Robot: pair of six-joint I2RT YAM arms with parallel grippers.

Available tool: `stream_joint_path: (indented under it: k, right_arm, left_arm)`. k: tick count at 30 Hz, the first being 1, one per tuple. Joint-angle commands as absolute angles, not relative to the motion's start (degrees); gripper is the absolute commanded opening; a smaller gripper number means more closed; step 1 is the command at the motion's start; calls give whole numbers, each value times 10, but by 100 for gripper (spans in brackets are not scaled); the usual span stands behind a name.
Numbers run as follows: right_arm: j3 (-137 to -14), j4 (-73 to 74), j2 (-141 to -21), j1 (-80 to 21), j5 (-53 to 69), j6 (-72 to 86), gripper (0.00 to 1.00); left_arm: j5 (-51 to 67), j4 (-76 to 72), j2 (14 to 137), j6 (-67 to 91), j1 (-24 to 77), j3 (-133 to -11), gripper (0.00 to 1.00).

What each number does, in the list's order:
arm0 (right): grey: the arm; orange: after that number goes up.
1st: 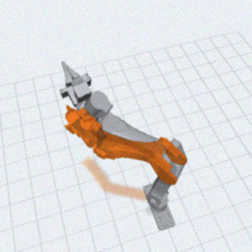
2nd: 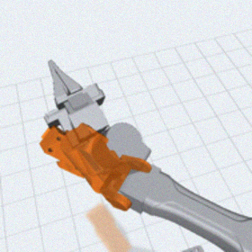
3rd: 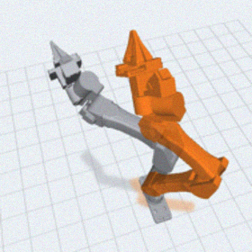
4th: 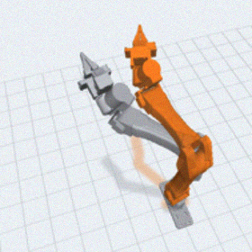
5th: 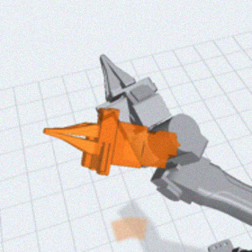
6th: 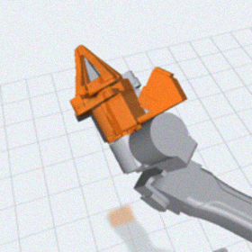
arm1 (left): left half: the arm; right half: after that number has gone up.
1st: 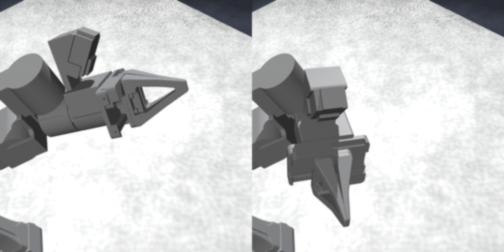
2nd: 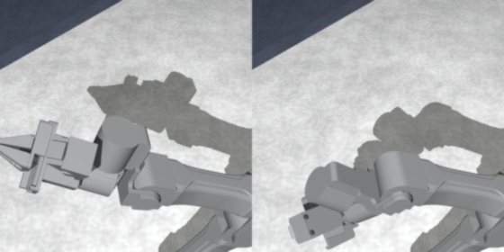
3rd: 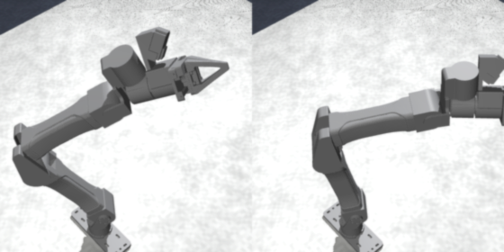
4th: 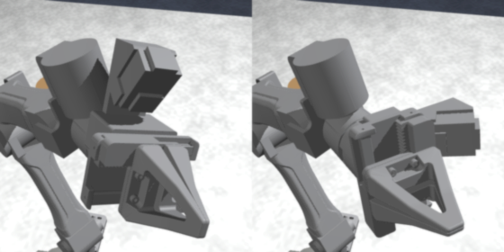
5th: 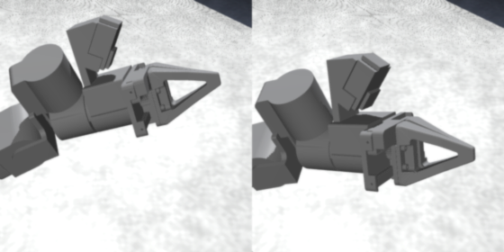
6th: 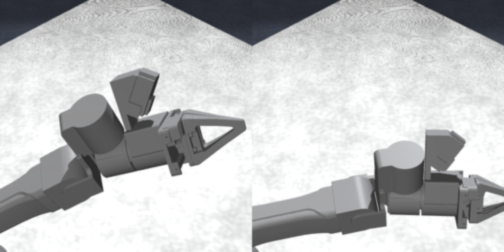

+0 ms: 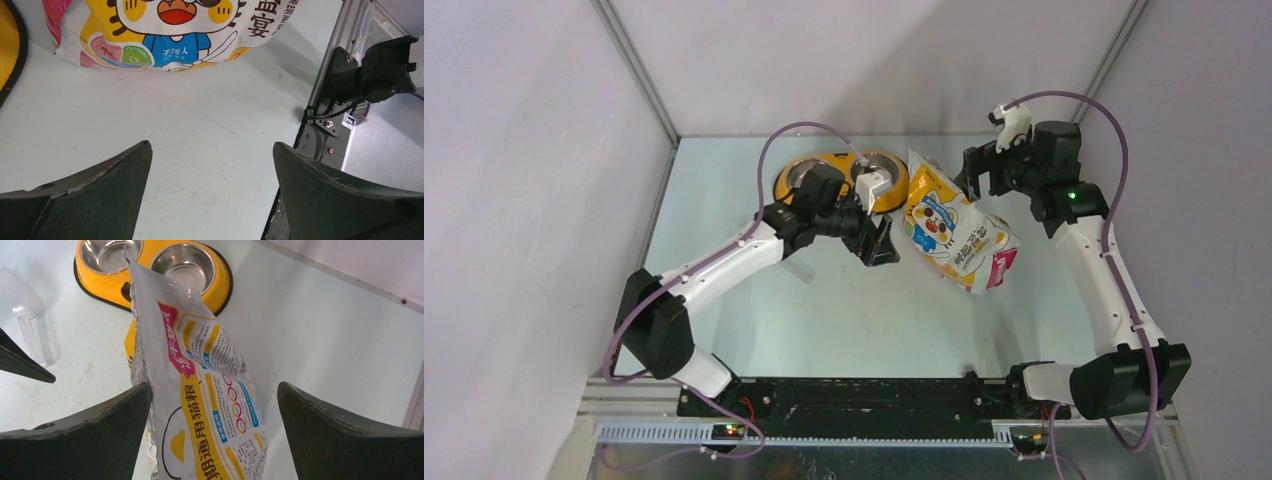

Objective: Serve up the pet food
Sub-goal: Open the pet food bag at the center of the board.

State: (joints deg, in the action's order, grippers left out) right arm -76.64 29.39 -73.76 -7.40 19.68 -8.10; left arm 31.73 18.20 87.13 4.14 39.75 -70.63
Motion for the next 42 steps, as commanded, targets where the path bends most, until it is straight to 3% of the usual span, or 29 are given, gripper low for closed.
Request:
stream_joint_path:
  k: [1, 36, 42]
  right_arm:
    - [-769, 287, -746, -78, 199, -95, 100]
    - [-780, 256, -787, -118, 147, -72, 100]
    - [-833, 280, -830, -124, 152, -61, 100]
  left_arm:
    - [327, 179, 872, 43, 402, -736, 98]
    - [327, 184, 879, 42, 402, -740, 98]
    - [326, 187, 878, 40, 402, -742, 98]
